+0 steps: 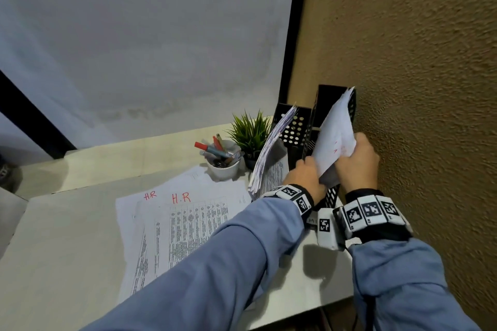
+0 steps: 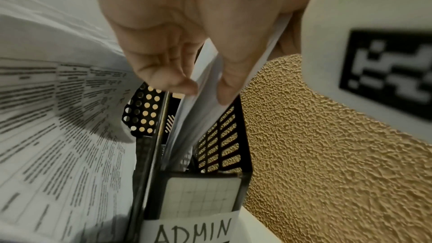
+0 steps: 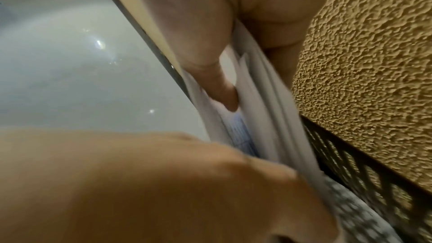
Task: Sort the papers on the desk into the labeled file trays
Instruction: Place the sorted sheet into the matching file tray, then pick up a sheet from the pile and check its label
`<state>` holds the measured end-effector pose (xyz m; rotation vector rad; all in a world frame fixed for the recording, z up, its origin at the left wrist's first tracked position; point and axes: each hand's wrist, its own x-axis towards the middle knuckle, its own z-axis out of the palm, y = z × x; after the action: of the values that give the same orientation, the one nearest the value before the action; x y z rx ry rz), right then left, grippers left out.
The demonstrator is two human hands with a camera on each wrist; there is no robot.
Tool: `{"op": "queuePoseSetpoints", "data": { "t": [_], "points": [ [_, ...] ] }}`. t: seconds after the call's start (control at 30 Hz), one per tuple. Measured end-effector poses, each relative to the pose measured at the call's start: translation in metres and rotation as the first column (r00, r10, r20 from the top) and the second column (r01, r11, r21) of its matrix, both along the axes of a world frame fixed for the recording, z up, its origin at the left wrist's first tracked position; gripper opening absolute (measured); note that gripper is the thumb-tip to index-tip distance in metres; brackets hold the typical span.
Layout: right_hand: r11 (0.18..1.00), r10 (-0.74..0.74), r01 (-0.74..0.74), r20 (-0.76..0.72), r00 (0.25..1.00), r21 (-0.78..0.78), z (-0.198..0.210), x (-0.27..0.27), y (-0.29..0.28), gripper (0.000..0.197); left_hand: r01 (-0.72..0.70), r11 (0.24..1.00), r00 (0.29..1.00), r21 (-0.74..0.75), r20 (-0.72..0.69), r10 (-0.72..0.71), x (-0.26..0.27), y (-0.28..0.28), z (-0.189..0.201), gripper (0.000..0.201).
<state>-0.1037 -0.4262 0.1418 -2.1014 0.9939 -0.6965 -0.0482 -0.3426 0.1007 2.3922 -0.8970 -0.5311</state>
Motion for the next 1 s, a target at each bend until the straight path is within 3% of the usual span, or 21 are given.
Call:
{"op": "queuePoseSetpoints", "data": {
  "t": [0.1, 0.2, 0.3, 0.4, 0.5, 0.57, 0.67, 0.8, 0.9, 0.97, 1.0],
  "points": [
    [0.997, -0.012, 0.016, -0.05, 0.999, 0.075, -0.002, -0.001, 0.003, 0.03, 0.012, 0.998, 0.998, -0.068, -0.059, -0.017, 0.0, 0.012, -0.002, 0.06],
    [0.998, -0.055, 0.054, 0.075, 0.996, 0.018, 0.012, -0.002, 0.006, 0.041, -0.027, 0.985, 0.997, -0.171, -0.078, 0.013, 0.005, 0.035, 0.007, 0.064],
    [0.994, -0.052, 0.071, 0.207, 0.977, -0.088, 0.027, 0.002, 0.013, 0.039, -0.134, 0.927, 0.989, -0.35, -0.1, 0.105, 0.012, 0.076, 0.017, 0.04],
    [0.931, 0.117, 0.016, 0.341, 0.933, -0.364, 0.033, 0.009, 0.035, 0.026, -0.308, 0.824, 0.951, -0.476, -0.169, 0.258, 0.022, 0.135, 0.01, 0.009],
    [0.871, 0.363, -0.195, 0.324, 0.874, -0.45, 0.015, 0.017, 0.074, 0.015, -0.543, 0.751, 0.838, -0.376, -0.189, 0.512, 0.036, 0.205, -0.023, 0.011],
    [0.836, 0.496, -0.39, 0.229, 0.837, -0.386, -0.011, 0.022, 0.106, 0.013, -0.664, 0.723, 0.747, -0.188, -0.178, 0.64, 0.043, 0.25, -0.056, 0.005],
    [0.803, 0.592, -0.586, 0.028, 0.806, -0.106, -0.061, 0.025, 0.148, 0.016, -0.739, 0.664, 0.652, 0.114, -0.127, 0.748, 0.044, 0.302, -0.102, 0.024],
    [0.806, 0.591, -0.545, -0.283, 0.755, 0.23, -0.128, 0.022, 0.176, 0.024, -0.76, 0.607, 0.601, 0.231, -0.104, 0.792, 0.033, 0.328, -0.126, 0.039],
    [0.81, 0.586, -0.479, -0.434, 0.684, 0.338, -0.153, 0.022, 0.189, 0.01, -0.782, 0.574, 0.571, 0.244, -0.087, 0.816, 0.028, 0.327, -0.13, 0.048],
    [0.843, 0.534, -0.384, -0.505, 0.678, 0.376, -0.163, 0.023, 0.195, 0.007, -0.783, 0.565, 0.564, 0.261, -0.085, 0.821, 0.026, 0.323, -0.132, 0.056],
    [0.858, 0.505, -0.335, -0.518, 0.69, 0.389, -0.169, 0.023, 0.197, 0.018, -0.779, 0.569, 0.564, 0.264, -0.102, 0.819, 0.025, 0.322, -0.133, 0.061]
  ]
}}
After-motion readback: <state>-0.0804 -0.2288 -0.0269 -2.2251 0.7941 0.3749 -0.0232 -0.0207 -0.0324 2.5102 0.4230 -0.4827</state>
